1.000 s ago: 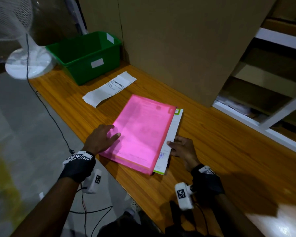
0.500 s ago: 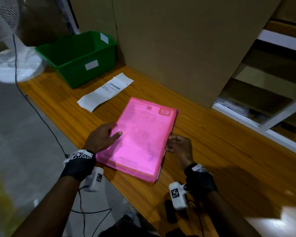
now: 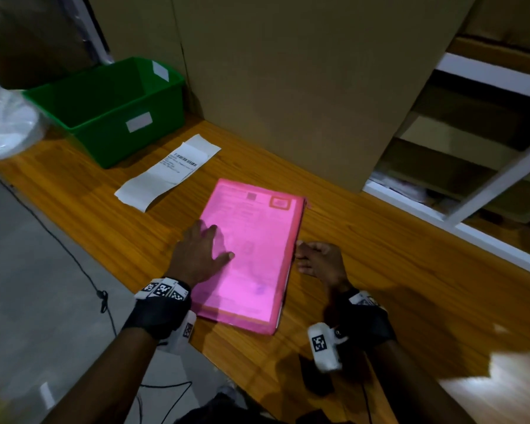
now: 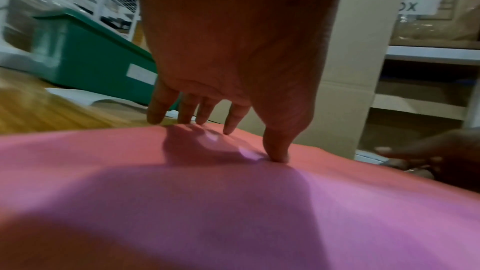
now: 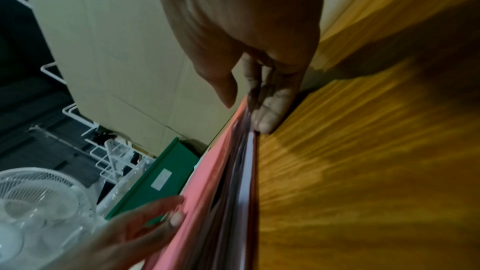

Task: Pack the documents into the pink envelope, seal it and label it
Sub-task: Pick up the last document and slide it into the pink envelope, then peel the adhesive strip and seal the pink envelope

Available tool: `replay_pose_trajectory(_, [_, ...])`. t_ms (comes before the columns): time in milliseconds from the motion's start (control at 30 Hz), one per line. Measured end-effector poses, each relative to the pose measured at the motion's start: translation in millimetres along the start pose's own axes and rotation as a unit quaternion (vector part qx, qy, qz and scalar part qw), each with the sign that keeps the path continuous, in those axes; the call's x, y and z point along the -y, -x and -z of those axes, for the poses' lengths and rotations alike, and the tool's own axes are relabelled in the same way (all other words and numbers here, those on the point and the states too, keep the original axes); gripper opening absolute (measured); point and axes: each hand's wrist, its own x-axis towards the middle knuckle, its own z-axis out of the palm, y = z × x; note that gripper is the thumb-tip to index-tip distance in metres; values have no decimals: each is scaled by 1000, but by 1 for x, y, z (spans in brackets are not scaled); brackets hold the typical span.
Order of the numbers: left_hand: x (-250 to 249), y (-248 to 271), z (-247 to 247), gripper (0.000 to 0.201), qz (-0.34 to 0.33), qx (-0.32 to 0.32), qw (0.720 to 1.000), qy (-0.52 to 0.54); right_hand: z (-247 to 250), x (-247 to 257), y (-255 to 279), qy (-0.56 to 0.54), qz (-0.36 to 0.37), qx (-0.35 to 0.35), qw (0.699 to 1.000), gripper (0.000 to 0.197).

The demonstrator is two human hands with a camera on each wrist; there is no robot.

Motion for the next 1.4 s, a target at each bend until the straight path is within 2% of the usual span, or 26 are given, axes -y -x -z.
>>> replay_pose_trajectory(100, [-19,-13,2,79,-54,28,997,-47,-6,-1,0,73,22,-10,997,21])
replay_pose_trajectory(167, [-29,-27,10,83,-80,67,992,-67,-10,-6,1,138,49,-22,989,27])
replay_pose_trajectory(233, [-40,-45,19,88,-108,117,985,-72,-13,-10,2,181,66,-31,981,25])
replay_pose_trajectory(333, [-63,-81,29,89,-161,173,970,-63,-14,-9,8,208,66,-50,975,23])
replay_pose_trajectory(400, [-80,-110,29,87,-202,181,961,-46,-13,-11,8,204,56,-54,976,24])
replay_pose_trajectory(500, [-108,-148,27,76,-265,166,949,-28,-8,-18,7,181,66,-44,980,21])
replay_pose_trajectory(633, [-137,-178,23,43,-319,167,930,-68,-2,-25,13,173,97,-57,978,21])
replay_pose_trajectory(733, [-143,-190,20,42,-334,167,923,-92,-5,-25,17,121,89,-84,985,29])
replay_pose_trajectory(833, [-146,-187,32,14,-343,191,919,46,-13,-28,17,72,81,-131,985,38])
replay_pose_trajectory(900, [-143,-181,48,13,-329,224,903,159,-16,-28,17,76,79,-147,983,42])
replay_pose_trajectory(967, [-138,-178,63,13,-346,197,889,225,-19,-23,20,89,86,-139,982,35])
replay_pose_trajectory(1033, [-132,-175,80,23,-359,159,878,274,-19,-18,25,103,99,-112,983,25])
replay_pose_trajectory(1067, [-129,-173,90,27,-358,138,875,295,-18,-16,28,114,113,-96,982,27])
replay_pose_trajectory(1133, [-126,-165,110,19,-347,93,871,335,-12,-9,37,142,130,-72,979,34])
replay_pose_trajectory(1200, [-125,-156,129,13,-324,51,861,389,3,-2,46,131,129,-69,981,28])
replay_pose_trajectory(1300, [-121,-141,156,15,-285,-12,839,464,33,22,60,104,163,-87,977,19])
replay_pose_trajectory(1400, [-115,-126,174,21,-269,-61,818,505,67,64,78,137,218,-87,962,22])
